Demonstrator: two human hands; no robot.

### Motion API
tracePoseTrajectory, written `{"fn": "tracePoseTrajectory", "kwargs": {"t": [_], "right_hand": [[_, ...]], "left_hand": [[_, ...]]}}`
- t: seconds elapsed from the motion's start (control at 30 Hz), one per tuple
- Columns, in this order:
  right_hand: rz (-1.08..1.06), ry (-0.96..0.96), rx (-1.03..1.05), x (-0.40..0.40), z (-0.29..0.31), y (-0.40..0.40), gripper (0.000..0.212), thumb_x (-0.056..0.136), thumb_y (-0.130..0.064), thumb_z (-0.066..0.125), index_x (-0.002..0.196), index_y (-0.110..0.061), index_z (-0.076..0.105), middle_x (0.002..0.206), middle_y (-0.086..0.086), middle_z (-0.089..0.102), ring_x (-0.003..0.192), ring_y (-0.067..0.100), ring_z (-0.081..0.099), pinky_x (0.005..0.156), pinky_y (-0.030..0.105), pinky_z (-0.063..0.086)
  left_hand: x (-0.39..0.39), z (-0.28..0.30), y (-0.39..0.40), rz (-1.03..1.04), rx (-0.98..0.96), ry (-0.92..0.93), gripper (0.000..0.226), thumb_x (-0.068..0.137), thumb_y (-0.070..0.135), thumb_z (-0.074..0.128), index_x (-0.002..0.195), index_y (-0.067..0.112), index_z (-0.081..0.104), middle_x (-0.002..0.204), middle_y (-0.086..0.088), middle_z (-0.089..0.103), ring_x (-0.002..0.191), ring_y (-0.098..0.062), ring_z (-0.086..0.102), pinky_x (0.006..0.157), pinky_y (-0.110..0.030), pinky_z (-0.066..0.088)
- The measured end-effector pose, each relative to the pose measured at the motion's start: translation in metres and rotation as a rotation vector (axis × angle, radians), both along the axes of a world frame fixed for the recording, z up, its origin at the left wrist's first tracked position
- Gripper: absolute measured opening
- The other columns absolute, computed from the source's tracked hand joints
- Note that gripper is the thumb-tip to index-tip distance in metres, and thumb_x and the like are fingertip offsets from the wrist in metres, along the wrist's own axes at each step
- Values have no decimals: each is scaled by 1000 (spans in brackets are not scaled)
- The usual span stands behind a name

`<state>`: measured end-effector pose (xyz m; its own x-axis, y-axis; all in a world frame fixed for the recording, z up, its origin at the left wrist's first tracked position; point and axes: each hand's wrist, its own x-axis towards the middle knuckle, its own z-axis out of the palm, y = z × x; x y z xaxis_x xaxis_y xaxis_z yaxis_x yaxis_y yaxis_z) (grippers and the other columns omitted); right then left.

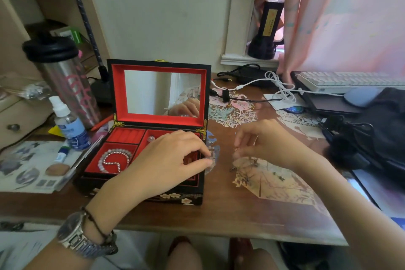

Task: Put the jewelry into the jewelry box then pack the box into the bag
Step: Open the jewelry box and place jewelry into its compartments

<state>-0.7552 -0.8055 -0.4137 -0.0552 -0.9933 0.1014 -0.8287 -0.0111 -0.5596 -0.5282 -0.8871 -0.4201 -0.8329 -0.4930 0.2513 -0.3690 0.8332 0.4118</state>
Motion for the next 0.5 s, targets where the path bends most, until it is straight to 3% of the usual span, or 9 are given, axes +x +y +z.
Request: {"fn": "tracePoseTrajectory", "kwargs": {"t": [0.27,0.5], "right_hand": [[49,-144,-118,31,34,-14,8,72,-13,80,79,-13,75,65,-13,73,56,0,67,56,7,49],[107,-226,-106,68,42,-38,17,74,-13,79,86,-24,74,77,-5,73,67,5,72,65,12,55]], "left_hand": [[42,5,-15,109,-22,17,34,80,60,45,97,40,65,99,27,59,98,9,49,81,-16,40],[93,7,-31,264,-9,51,31,79,59,47,94,39,66,98,24,61,96,5,54,81,-31,49]]}}
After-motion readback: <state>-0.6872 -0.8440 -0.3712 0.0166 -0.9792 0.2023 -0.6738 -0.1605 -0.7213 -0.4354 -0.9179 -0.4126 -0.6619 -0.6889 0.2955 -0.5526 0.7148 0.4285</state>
